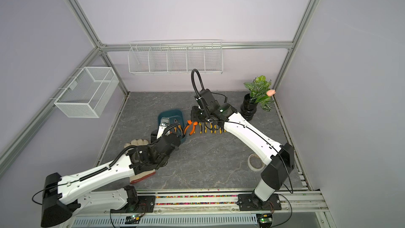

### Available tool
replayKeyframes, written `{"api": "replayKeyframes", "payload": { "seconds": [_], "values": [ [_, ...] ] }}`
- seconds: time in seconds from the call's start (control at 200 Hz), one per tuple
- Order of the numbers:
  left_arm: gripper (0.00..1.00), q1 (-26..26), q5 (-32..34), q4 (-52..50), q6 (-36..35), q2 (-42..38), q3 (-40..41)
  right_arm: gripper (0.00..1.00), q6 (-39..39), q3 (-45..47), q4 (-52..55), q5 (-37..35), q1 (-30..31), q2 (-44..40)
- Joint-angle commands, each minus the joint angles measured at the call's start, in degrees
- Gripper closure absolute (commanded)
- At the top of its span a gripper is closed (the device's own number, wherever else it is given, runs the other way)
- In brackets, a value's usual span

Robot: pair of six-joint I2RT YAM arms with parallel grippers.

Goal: Take the pliers out of the storage box
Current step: Pick up the pliers from the storage box, then place the pliers at the center of the board.

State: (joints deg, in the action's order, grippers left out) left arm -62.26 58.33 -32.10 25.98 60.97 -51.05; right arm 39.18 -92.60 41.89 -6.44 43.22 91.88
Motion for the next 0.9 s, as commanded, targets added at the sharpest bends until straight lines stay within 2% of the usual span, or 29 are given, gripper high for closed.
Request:
{"api": "replayKeyframes", "payload": {
  "seconds": [0.0,0.16,0.305,0.485,0.74,0.895],
  "values": [
    [0.33,0.1,3.0,-1.5,3.3,-4.9,2.4,0.93,-5.0,4.1,6.0,-6.7,-1.3,-4.7],
    [0.32,0.2,3.1,0.4,1.8,-8.0,5.2,0.93,-9.5,10.9,10.4,-8.1,-3.5,-9.6],
    [0.33,0.2,3.1,-1.0,3.7,-5.8,5.1,0.93,-12.3,17.6,12.3,-3.6,-7.5,-12.1],
    [0.33,0.2,1.7,1.7,4.4,-3.3,5.7,0.94,-14.8,24.2,10.6,3.4,-13.9,-9.6],
    [0.33,0.3,1.4,2.3,3.9,-1.6,5.5,0.94,-18.6,25.8,7.1,5.2,-17.1,-1.9],
    [0.33,0.4,1.2,2.2,4.3,-1.7,5.9,0.93,-18.7,25.9,4.7,3.7,-17.7,2.7]
  ]
}}
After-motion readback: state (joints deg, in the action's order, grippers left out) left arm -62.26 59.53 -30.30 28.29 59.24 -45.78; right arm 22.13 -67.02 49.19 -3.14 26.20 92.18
